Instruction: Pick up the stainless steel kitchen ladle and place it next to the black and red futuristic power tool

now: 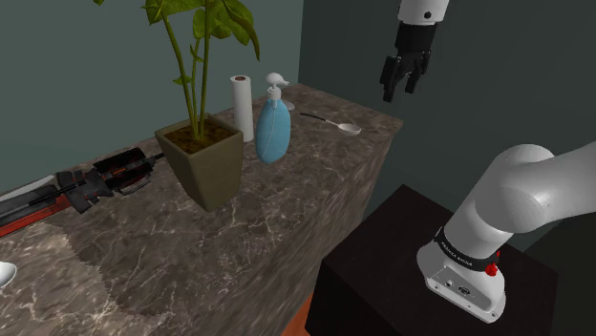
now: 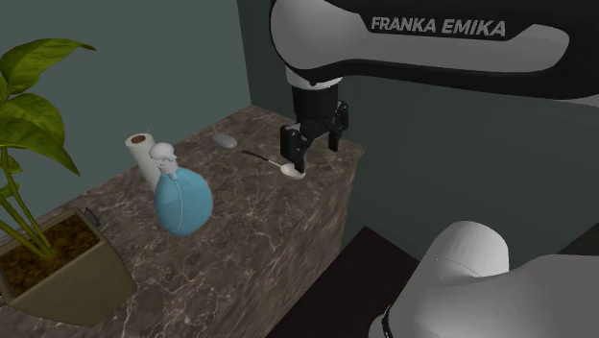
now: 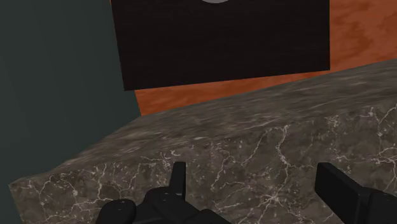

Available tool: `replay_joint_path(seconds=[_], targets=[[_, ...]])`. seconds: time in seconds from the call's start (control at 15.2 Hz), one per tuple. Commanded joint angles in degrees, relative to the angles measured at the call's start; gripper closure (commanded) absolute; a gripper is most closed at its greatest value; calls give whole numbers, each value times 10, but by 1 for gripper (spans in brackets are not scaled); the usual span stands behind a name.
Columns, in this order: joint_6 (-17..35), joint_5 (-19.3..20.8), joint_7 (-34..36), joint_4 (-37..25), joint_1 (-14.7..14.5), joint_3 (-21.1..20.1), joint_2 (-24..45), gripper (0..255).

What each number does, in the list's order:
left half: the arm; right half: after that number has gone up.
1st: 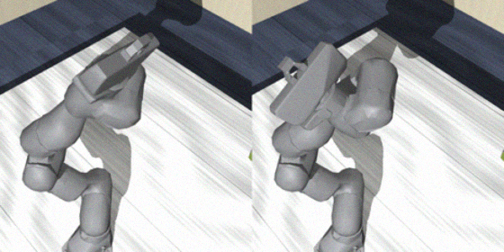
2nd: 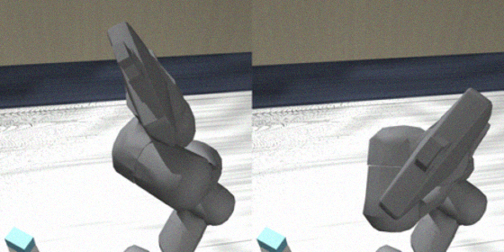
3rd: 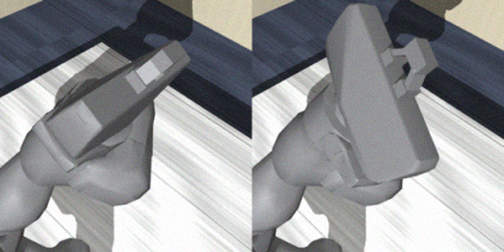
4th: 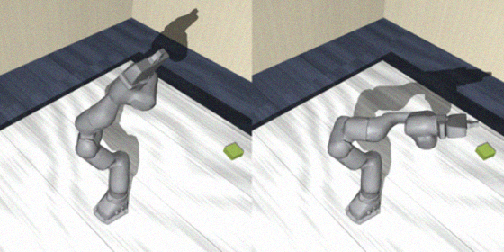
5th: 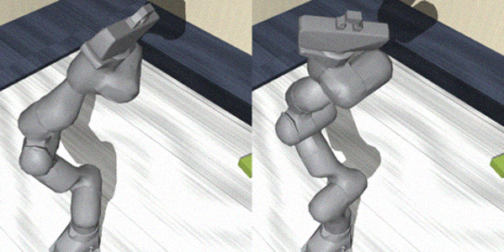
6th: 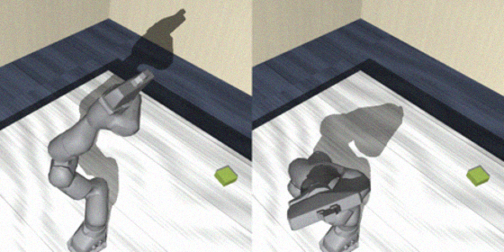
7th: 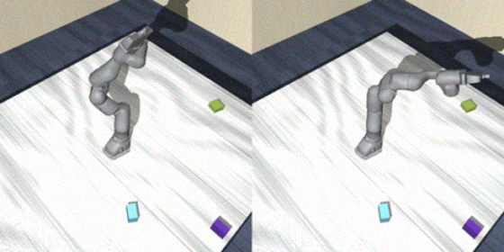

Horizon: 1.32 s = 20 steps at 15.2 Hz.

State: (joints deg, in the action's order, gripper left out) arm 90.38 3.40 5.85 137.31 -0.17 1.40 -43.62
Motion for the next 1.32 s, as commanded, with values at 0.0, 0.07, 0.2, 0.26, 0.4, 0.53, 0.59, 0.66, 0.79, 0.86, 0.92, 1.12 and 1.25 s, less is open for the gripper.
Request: replay_joint_path(seconds=[0.0, 0.07, 0.2, 0.26, 0.4, 0.53, 0.59, 0.66, 0.79, 0.86, 0.92, 1.12, 1.25], targets=[[0, 0, 0, 0, 0, 0, 0, 0], [17, 3, -11, 0, 0, 9, 16, 0], [52, 7, -33, -2, 1, 26, 51, 0], [68, 8, -44, -5, 0, 34, 69, 0], [100, 9, -66, -12, -1, 50, 107, 0], [130, 7, -89, -23, -2, 66, 147, 0], [145, 5, -101, -30, -3, 73, 168, 0], [159, 2, -113, -38, -4, 81, 189, 0], [184, -6, -138, -56, -7, 94, 232, 0], [196, -11, -150, -66, -8, 101, 254, 0], [207, -17, -163, -77, -10, 107, 277, 0], [235, -39, -204, -115, -12, 123, 345, 0], [250, -58, -232, -145, -12, 130, 392, 0]])
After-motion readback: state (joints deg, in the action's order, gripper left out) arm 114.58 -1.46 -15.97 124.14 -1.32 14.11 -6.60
